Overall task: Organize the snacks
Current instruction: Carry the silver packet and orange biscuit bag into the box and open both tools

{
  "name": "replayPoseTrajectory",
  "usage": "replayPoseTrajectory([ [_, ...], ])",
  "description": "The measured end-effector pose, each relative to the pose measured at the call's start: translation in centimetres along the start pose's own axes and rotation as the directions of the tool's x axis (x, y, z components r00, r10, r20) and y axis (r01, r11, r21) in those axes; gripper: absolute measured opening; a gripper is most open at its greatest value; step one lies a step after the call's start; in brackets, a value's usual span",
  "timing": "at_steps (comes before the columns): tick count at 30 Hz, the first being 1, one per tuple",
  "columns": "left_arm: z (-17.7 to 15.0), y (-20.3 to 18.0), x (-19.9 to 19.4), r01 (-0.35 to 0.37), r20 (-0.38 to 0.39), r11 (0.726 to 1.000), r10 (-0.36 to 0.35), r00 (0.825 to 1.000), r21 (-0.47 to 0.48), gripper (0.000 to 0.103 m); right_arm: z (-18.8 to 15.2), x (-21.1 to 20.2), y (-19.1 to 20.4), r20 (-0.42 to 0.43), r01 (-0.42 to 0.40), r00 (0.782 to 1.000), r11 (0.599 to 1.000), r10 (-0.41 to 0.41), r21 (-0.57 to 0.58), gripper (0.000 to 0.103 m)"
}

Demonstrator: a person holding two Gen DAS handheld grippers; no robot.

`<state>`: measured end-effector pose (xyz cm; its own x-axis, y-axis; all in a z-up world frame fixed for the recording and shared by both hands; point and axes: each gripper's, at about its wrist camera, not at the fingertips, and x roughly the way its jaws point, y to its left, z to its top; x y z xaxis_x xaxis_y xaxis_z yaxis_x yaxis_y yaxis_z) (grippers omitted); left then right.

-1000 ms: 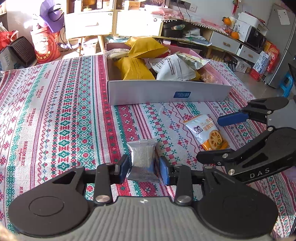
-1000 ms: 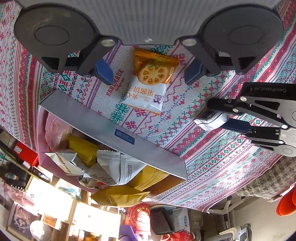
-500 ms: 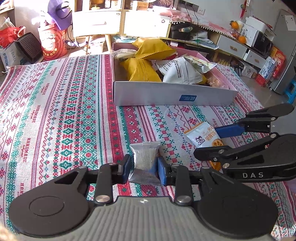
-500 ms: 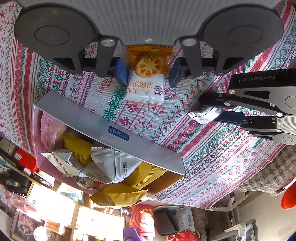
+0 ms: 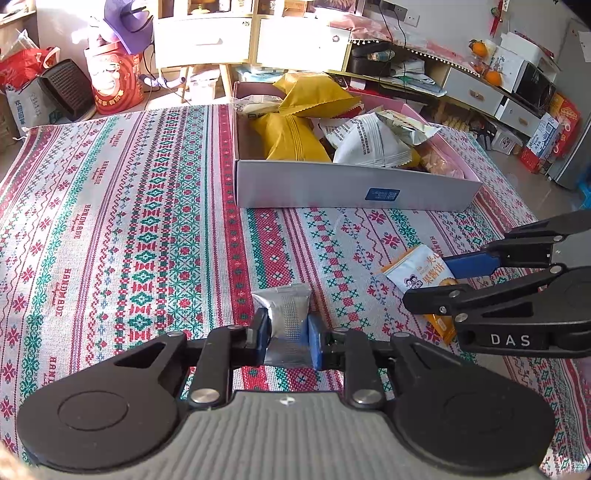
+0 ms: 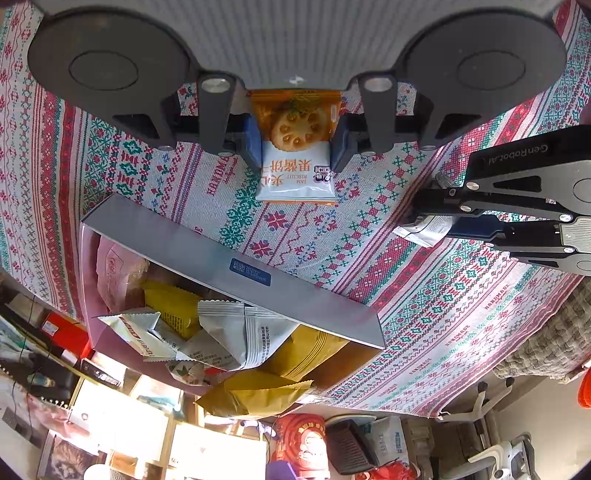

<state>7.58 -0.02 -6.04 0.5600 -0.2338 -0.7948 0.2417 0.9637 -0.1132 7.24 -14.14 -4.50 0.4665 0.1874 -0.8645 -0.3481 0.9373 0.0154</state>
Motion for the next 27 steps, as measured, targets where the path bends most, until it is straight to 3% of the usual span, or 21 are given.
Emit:
replayPoseTrajectory([
  [15,1.4,0.2,-1.5,0.020,0.049,1.000,-0.019,0.999,-0.022,0.026,1.0,-2.3,-2.6,0.057,-0.021,0.998,0.988,0.012,0.151,0.036],
  [27,4.9,-0.1,-2.4,0.038,0.139,0.997,-0.028,0.990,-0.071,0.025,2.3,-2.9,-6.8,0.121,-0.005,0.992,0.950,-0.034,0.311,0.036],
])
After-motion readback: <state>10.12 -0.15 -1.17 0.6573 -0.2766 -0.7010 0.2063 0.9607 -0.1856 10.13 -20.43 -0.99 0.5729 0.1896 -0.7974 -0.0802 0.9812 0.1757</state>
